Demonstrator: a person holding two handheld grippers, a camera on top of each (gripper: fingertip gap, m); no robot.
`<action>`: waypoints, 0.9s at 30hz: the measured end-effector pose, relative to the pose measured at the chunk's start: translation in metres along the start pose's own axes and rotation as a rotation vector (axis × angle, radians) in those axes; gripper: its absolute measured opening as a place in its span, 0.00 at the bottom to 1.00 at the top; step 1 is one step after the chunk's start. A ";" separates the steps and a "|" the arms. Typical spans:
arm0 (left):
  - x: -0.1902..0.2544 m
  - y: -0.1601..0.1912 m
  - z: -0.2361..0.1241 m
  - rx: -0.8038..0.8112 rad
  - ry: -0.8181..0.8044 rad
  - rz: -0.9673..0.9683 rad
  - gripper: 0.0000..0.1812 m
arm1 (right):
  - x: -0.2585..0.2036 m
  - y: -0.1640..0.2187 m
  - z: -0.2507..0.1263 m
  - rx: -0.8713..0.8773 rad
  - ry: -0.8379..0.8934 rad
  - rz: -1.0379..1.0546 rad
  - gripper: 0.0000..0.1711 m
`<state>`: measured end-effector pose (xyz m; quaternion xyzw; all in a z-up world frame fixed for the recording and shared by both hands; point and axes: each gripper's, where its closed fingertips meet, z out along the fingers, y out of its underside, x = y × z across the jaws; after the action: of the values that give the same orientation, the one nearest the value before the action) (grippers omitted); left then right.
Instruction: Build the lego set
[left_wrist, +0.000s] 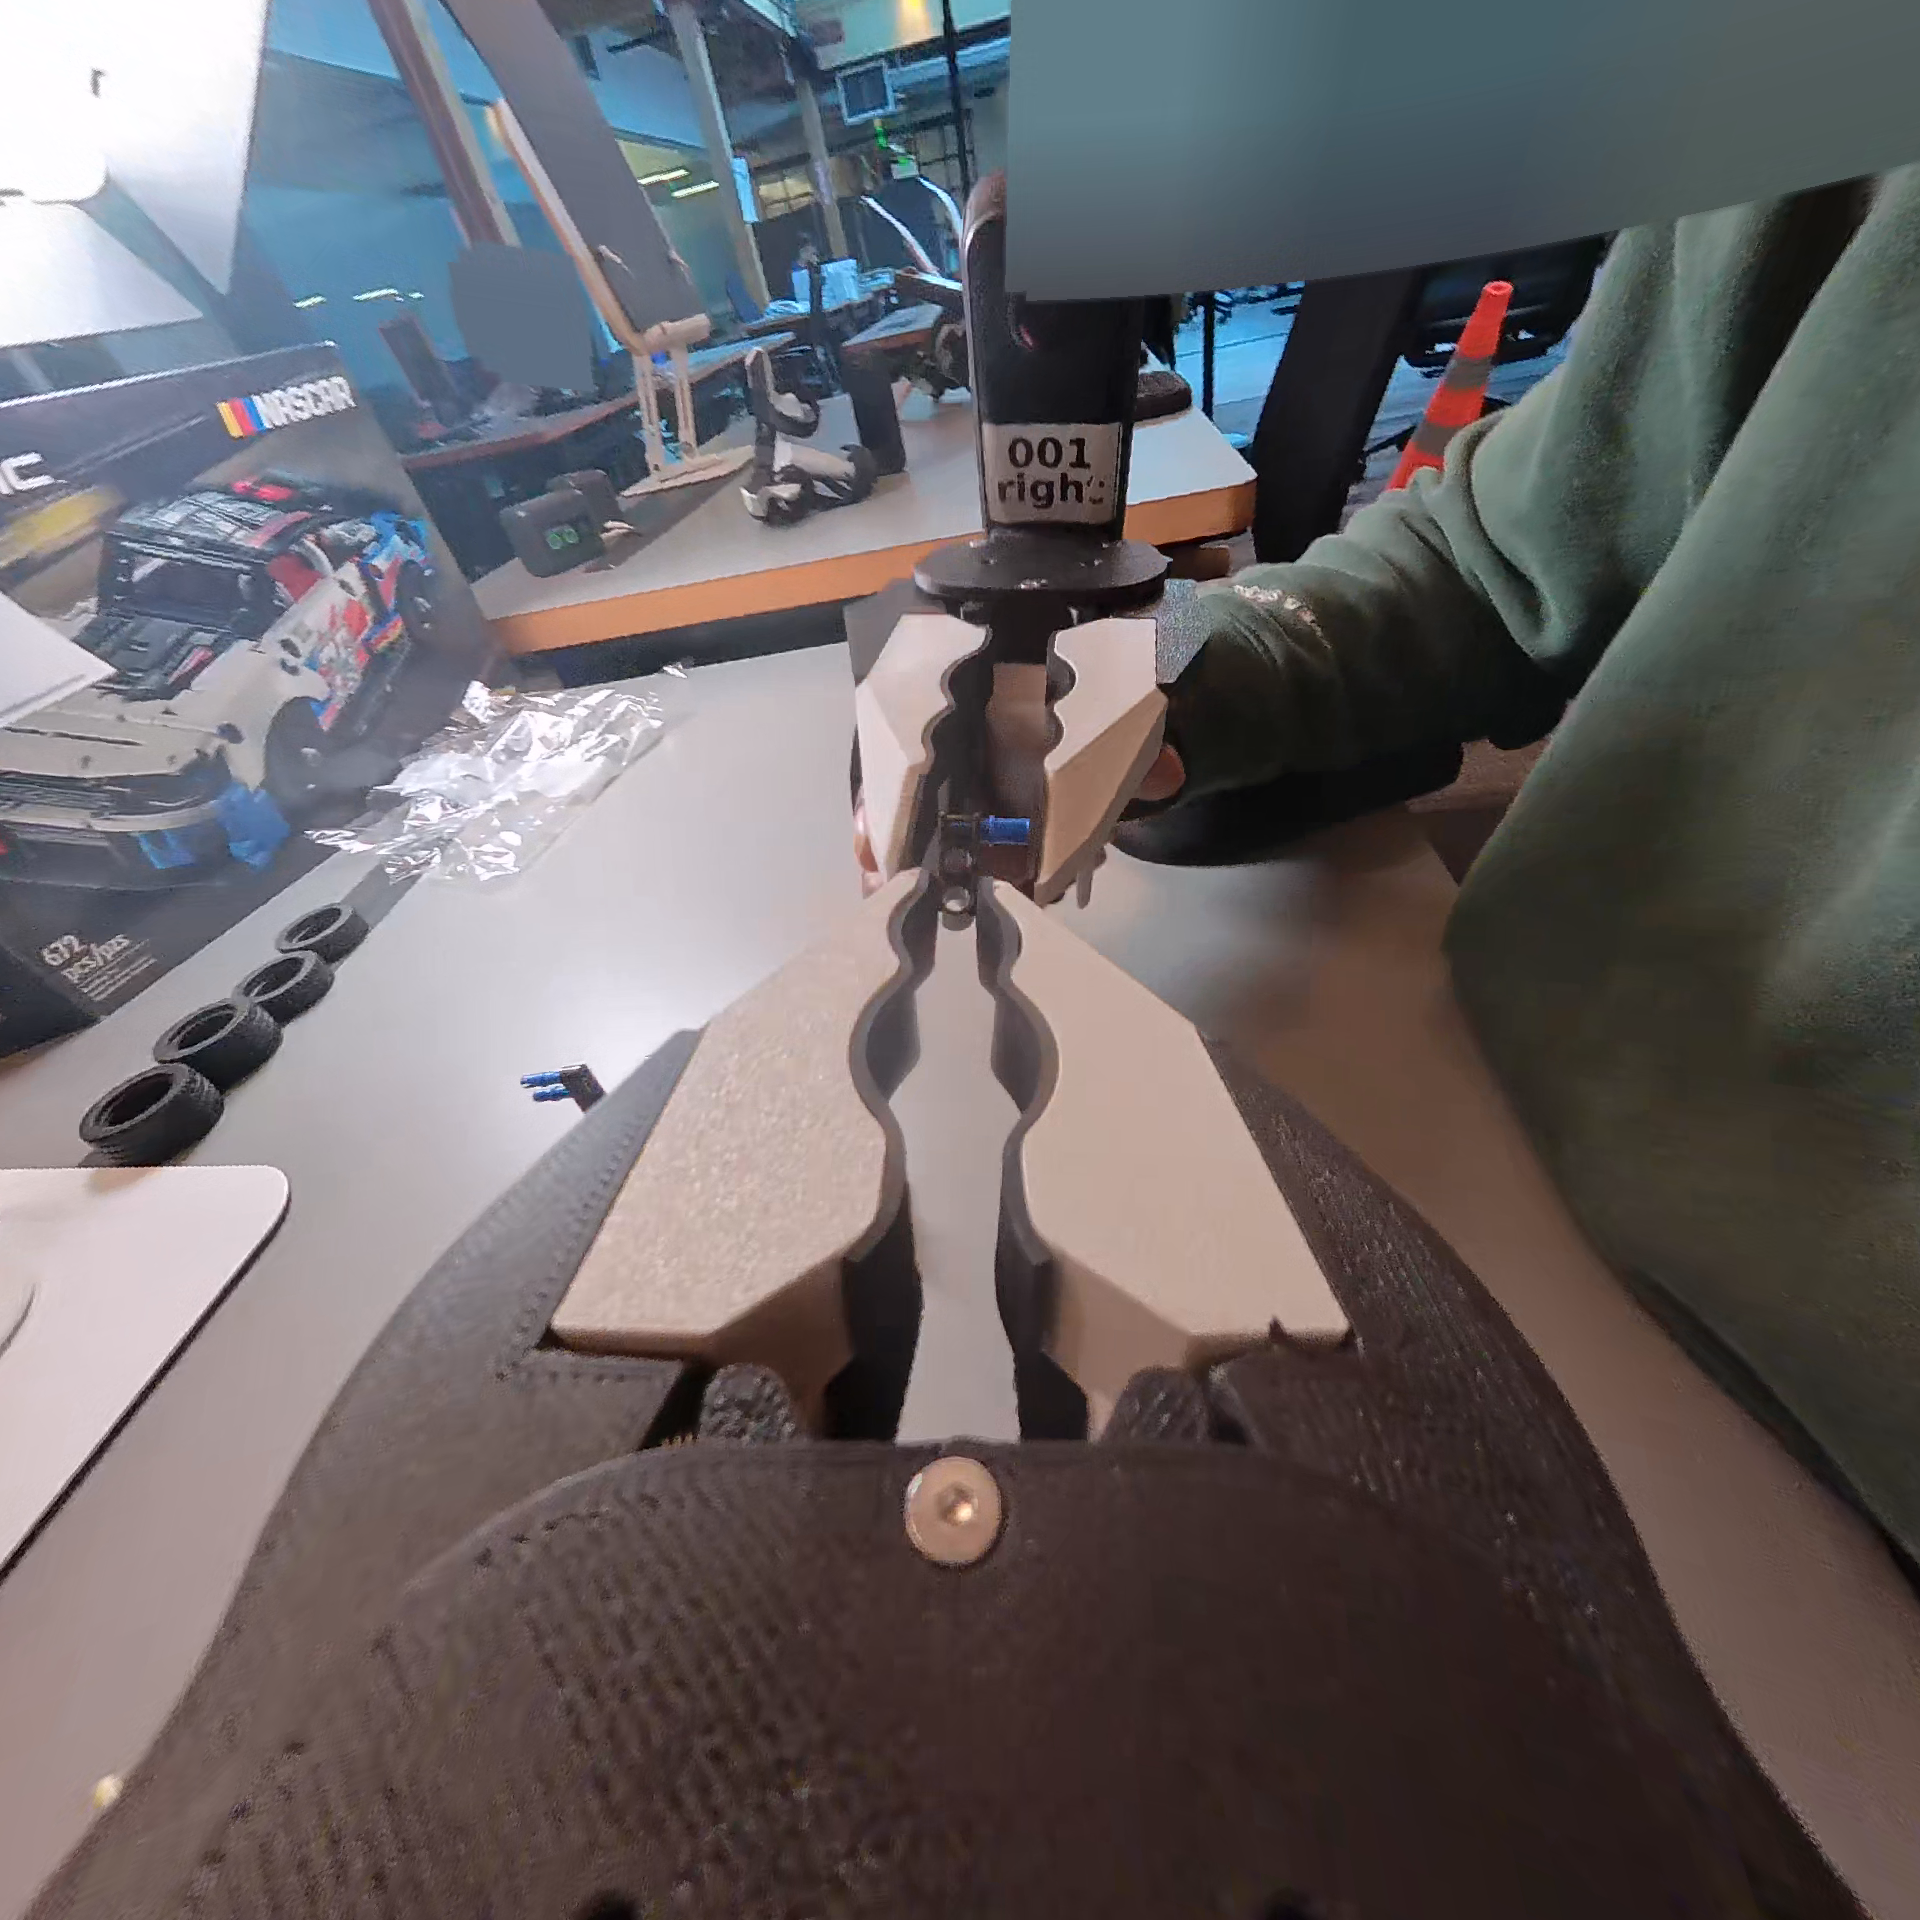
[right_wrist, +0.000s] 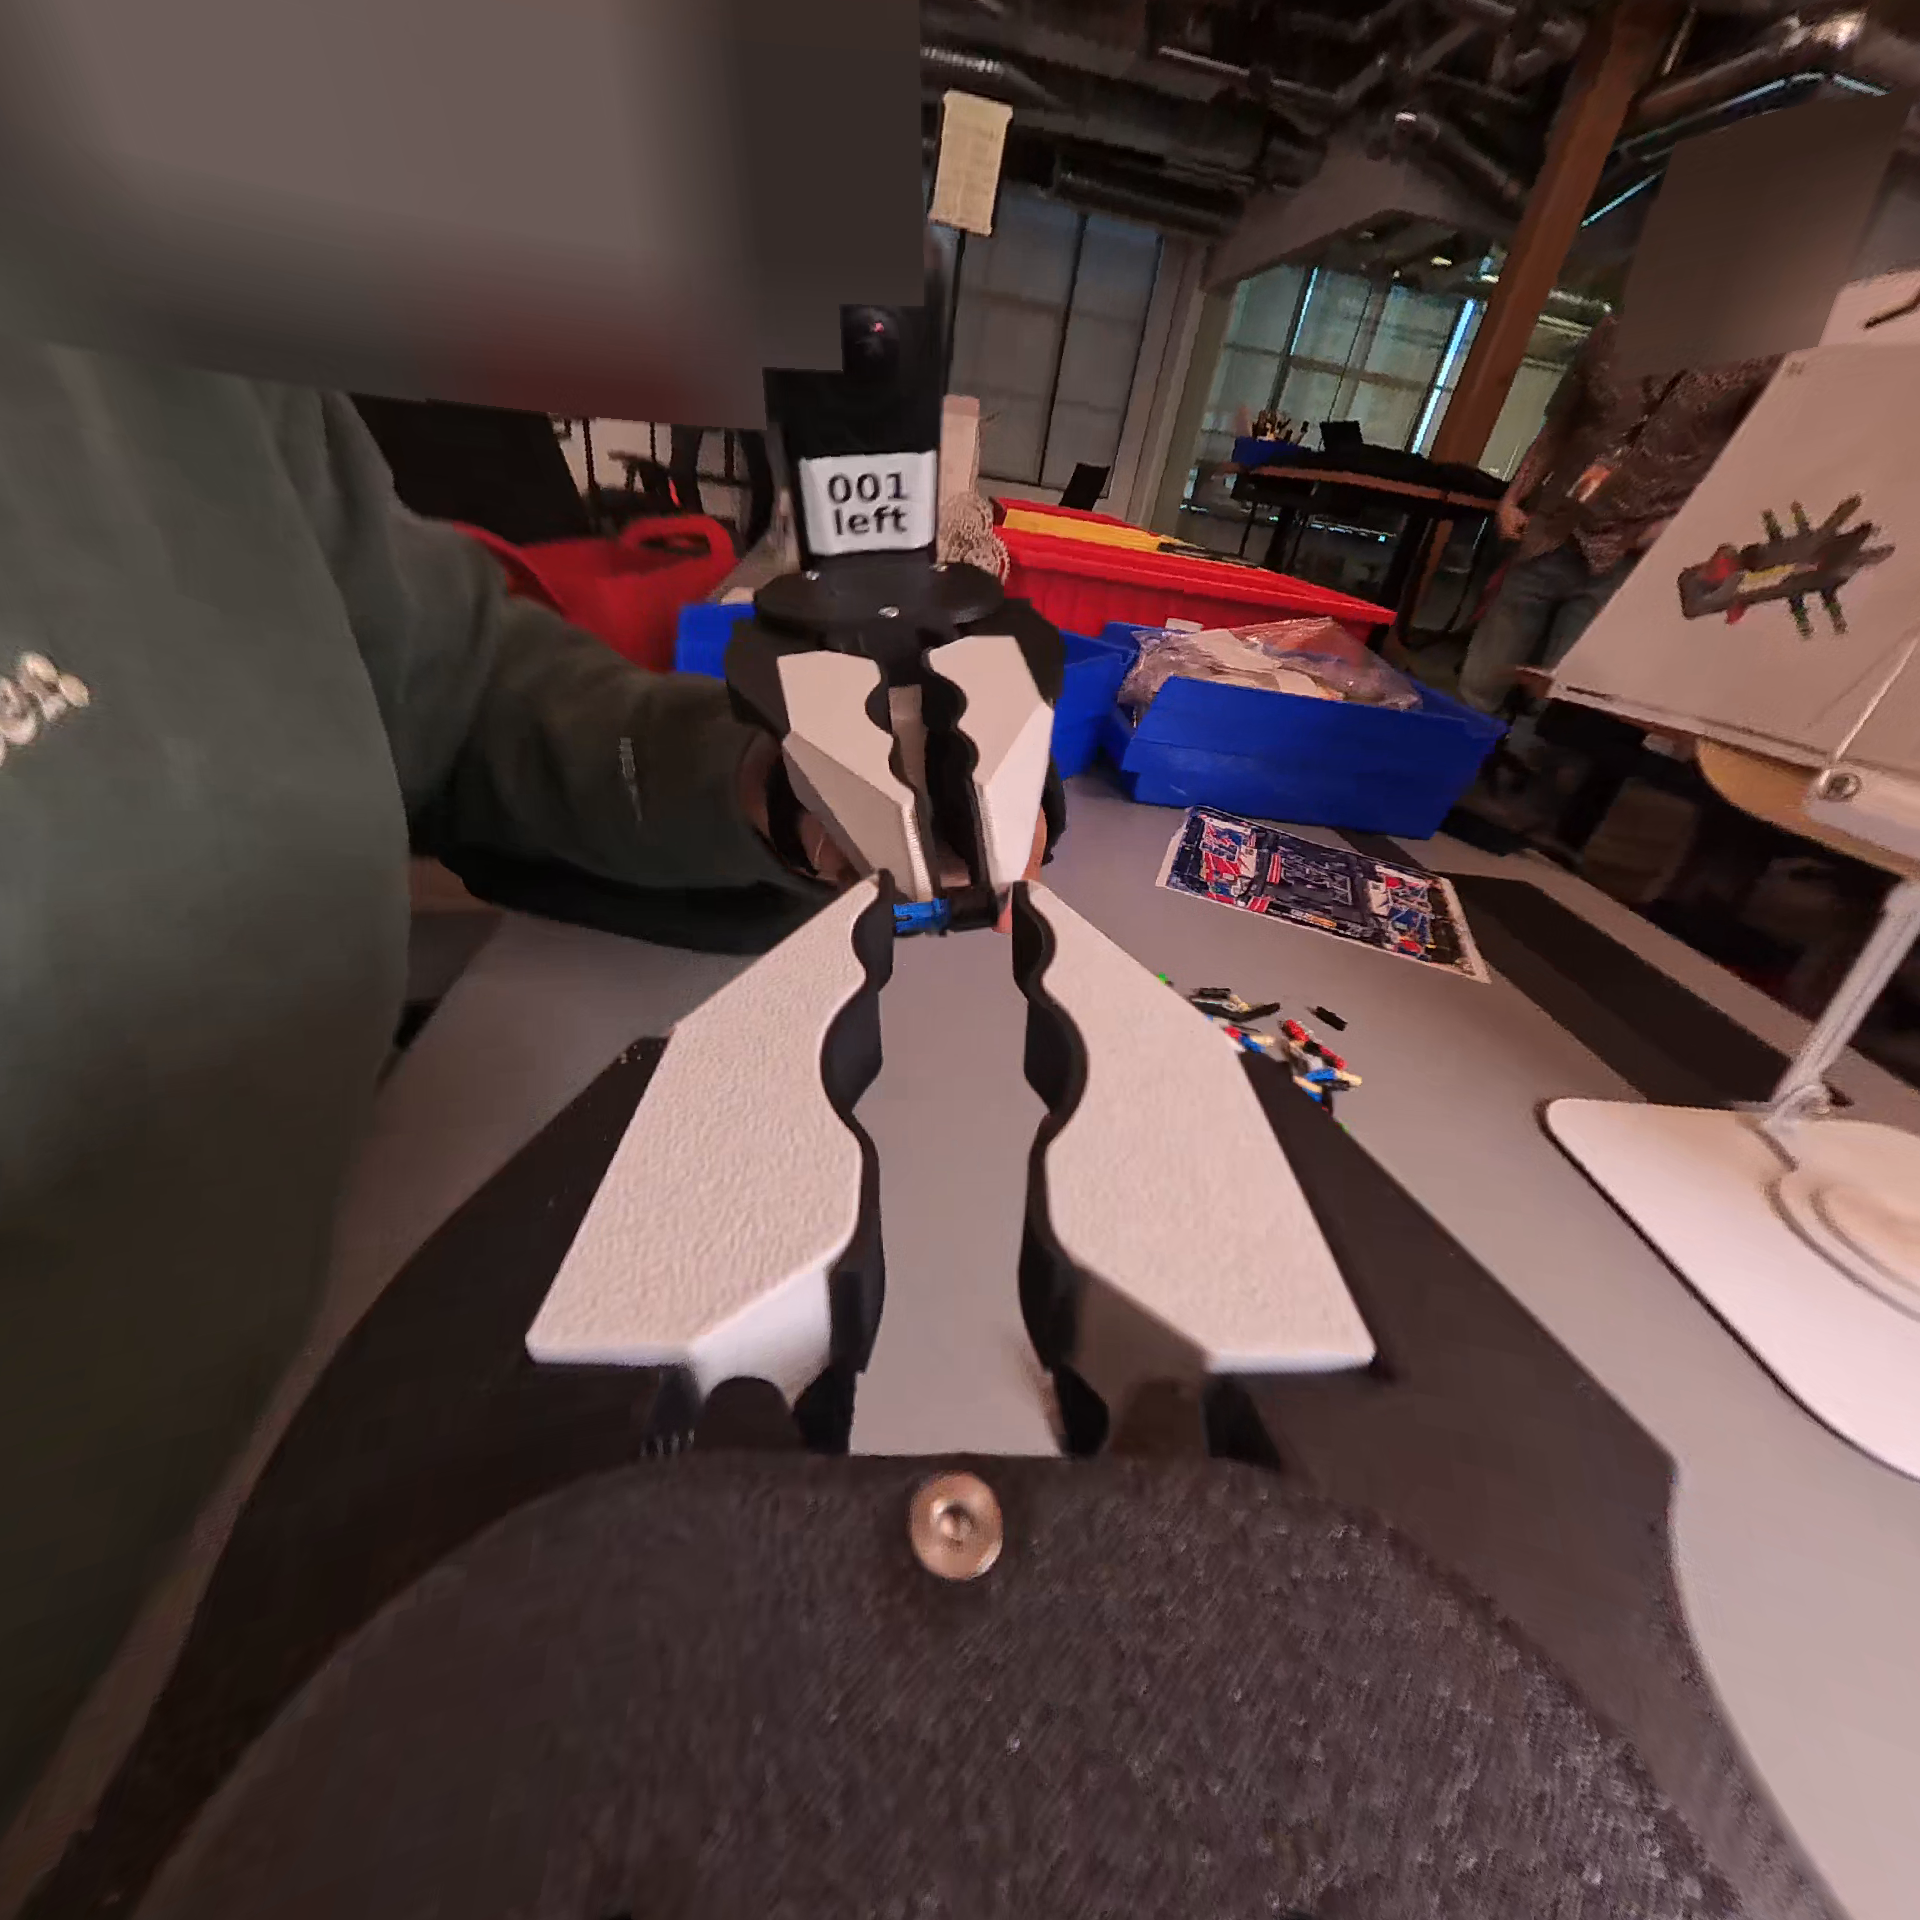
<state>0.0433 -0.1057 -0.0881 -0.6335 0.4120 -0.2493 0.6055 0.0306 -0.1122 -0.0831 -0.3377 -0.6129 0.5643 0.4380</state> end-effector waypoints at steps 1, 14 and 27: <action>0.002 0.001 0.000 -0.007 0.008 0.011 0.03 | -0.002 0.002 0.000 -0.020 -0.001 -0.035 0.12; 0.005 0.006 -0.002 -0.022 0.065 0.008 0.03 | -0.005 0.007 0.001 -0.028 0.009 -0.084 0.09; 0.004 0.146 -0.007 -0.627 0.176 -0.141 0.03 | 0.034 0.128 -0.042 -0.685 0.051 0.004 0.16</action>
<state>0.0074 -0.1022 -0.2301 -0.7920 0.4746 -0.2054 0.3245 0.0462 -0.0477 -0.2049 -0.4804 -0.7551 0.3178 0.3132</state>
